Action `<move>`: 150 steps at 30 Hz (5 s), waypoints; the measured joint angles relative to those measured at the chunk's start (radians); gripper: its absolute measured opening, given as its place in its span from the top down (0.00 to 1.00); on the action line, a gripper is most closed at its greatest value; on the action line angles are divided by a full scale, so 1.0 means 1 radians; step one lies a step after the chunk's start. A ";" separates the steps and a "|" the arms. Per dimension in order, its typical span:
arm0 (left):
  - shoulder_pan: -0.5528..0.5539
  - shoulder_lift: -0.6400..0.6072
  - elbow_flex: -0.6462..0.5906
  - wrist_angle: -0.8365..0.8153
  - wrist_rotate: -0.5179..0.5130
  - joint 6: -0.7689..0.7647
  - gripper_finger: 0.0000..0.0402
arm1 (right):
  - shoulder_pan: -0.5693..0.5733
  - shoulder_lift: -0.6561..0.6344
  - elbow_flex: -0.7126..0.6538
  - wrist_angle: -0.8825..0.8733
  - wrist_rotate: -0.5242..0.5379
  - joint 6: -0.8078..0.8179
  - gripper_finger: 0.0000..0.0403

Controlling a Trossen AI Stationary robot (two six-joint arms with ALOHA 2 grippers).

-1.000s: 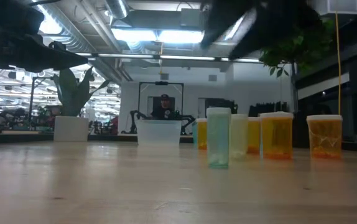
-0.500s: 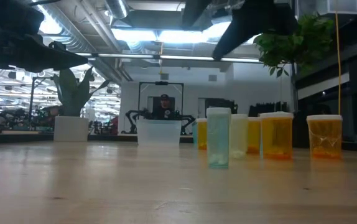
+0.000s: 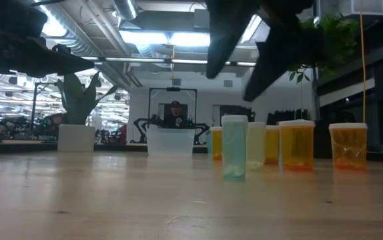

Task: Pick and place medicine bottles into bin by pill shape (circle, oval)
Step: Put the blue tablet bottle into the blue bin

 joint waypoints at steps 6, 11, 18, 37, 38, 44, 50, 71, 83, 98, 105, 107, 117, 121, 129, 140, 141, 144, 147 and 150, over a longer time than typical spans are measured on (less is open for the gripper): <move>0.000 0.000 0.000 0.000 0.000 0.000 0.51 | -0.001 0.000 0.000 -0.040 -0.001 0.050 0.37; 0.000 0.000 0.000 0.000 0.000 0.000 0.51 | -0.017 0.030 0.000 -0.034 -0.013 0.065 0.37; 0.000 0.000 0.000 0.000 0.000 0.000 0.51 | -0.051 0.072 0.000 -0.017 -0.062 0.072 0.37; 0.000 0.000 0.000 0.000 0.000 0.000 0.51 | -0.105 0.078 0.000 0.000 -0.167 0.074 0.50; 0.000 0.000 0.000 0.000 0.000 0.000 0.51 | -0.106 0.078 0.000 0.000 -0.166 0.074 0.51; 0.000 0.000 0.000 0.000 0.000 0.000 0.51 | -0.110 0.078 0.000 -0.010 -0.174 0.072 0.58; 0.000 0.000 0.000 0.000 0.000 0.000 0.51 | -0.109 0.078 0.000 -0.021 -0.176 0.072 0.63; 0.000 0.000 0.000 0.000 0.000 0.000 0.51 | -0.151 0.078 0.321 -0.264 -0.212 -0.274 0.68; 0.000 0.000 0.000 0.000 0.000 0.000 0.51 | -0.313 0.076 0.730 -0.745 -0.075 -0.401 0.69; 0.000 0.000 0.000 -0.001 0.000 0.000 0.51 | -0.593 0.063 0.727 -0.736 -0.107 -0.790 0.68; 0.000 0.000 0.000 0.000 0.000 0.000 0.51 | -0.688 0.051 0.715 -0.737 -0.002 -0.795 0.68; 0.000 0.000 0.000 0.000 0.000 0.000 0.51 | -0.713 0.033 0.715 -0.737 0.069 -0.772 0.68; 0.000 0.000 0.000 0.000 0.000 0.000 0.51 | -0.716 -0.017 0.715 -0.736 0.078 -0.787 0.68; 0.000 0.000 0.000 0.000 0.000 0.000 0.51 | -0.679 -0.041 0.703 -0.734 0.080 -0.814 0.68; 0.000 0.000 0.000 0.000 0.000 0.000 0.51 | -0.611 -0.226 0.348 -0.738 0.126 -0.690 0.68; 0.000 0.000 0.000 0.000 0.000 0.000 0.51 | -0.577 -0.494 -0.200 -0.445 -0.027 -0.320 0.68; 0.000 0.000 0.000 0.000 0.000 0.000 0.51 | -0.590 -0.493 -0.223 -0.410 -0.040 -0.323 0.68; 0.000 0.000 0.000 0.000 0.000 0.000 0.51 | -0.650 -0.466 -0.282 -0.327 -0.077 -0.341 0.68; 0.000 0.000 0.000 0.000 0.000 0.000 0.51 | -0.712 -0.428 -0.309 -0.273 -0.086 -0.378 0.68; 0.000 0.000 0.000 0.000 0.000 0.000 0.51 | -0.761 -0.393 -0.316 -0.188 -0.087 -0.435 0.68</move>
